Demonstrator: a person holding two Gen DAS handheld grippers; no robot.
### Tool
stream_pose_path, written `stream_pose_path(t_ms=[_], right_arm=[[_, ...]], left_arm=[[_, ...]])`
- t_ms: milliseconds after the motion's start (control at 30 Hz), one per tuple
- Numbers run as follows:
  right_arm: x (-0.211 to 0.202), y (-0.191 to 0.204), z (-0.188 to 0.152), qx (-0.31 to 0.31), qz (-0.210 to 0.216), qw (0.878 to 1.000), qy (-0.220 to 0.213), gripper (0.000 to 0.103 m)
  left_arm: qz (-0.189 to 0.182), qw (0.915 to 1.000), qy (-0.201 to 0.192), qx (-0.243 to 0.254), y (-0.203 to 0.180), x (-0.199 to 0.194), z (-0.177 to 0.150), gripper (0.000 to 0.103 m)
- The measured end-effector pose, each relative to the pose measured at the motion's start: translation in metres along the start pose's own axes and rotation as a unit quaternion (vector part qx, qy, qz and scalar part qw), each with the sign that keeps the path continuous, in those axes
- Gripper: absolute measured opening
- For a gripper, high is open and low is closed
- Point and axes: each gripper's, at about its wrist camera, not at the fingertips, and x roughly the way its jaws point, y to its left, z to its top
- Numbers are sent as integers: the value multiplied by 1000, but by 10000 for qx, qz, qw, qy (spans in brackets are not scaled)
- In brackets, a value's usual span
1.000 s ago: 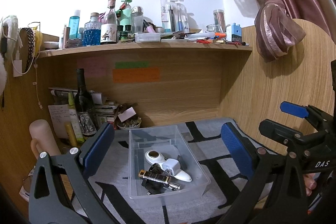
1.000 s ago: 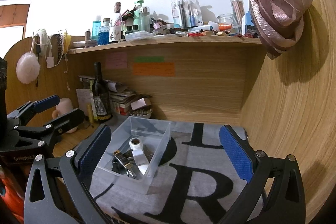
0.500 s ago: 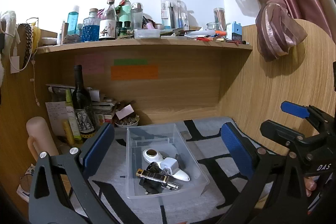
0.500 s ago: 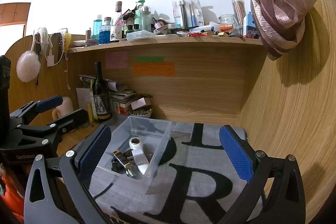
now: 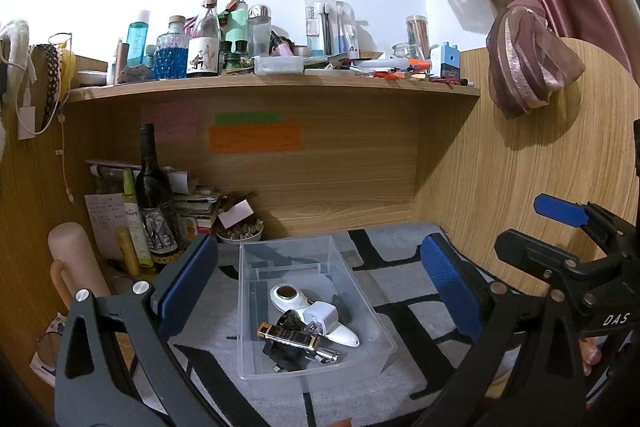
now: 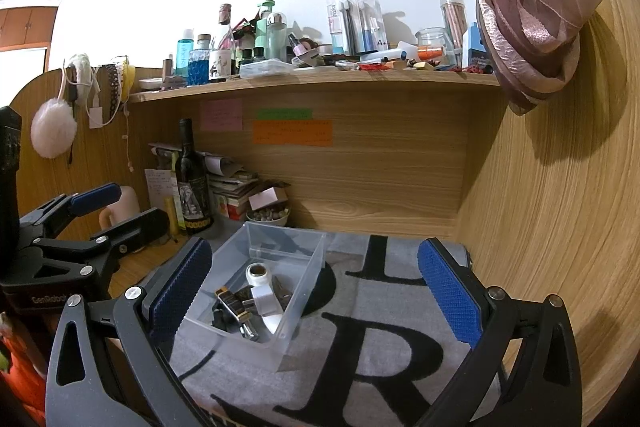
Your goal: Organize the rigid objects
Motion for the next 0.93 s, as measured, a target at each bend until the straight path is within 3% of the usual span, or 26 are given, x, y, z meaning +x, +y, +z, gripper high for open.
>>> stream_pose_path(t_ms=[933], right_arm=[[5, -1, 2, -20, 53, 10000, 50, 103]], left_arm=[[-100, 9999, 71, -37, -2, 7, -4, 103]])
